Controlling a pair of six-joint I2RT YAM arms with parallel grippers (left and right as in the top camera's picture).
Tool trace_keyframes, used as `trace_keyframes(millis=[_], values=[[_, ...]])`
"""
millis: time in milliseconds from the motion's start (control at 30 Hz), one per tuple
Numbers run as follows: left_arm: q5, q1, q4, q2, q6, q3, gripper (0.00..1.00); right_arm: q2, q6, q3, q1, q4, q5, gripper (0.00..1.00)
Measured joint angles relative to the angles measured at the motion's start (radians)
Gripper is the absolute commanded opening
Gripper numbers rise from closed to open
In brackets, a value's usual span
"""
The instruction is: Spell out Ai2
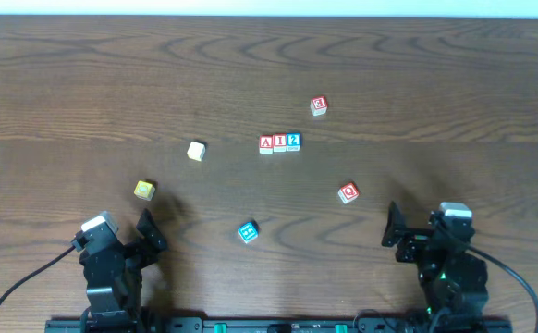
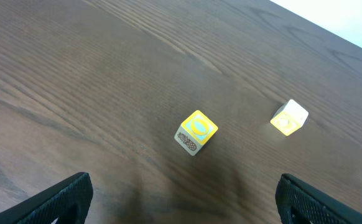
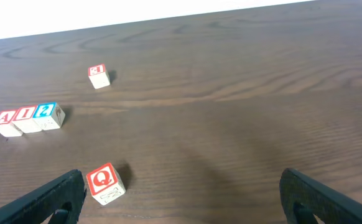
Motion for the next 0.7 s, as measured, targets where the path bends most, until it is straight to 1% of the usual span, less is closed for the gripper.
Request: trace_keyframes(millis=[233,700], values=[[0.000,0.000,0.000,0.000,0.000,0.000,0.95,-0.030,0.000,-0.047,0.000,0.000,-0.008,0.99],[0.000,0.000,0.000,0.000,0.000,0.000,0.95,-0.030,0.000,-0.049,0.000,0.001,-0.018,0.99]])
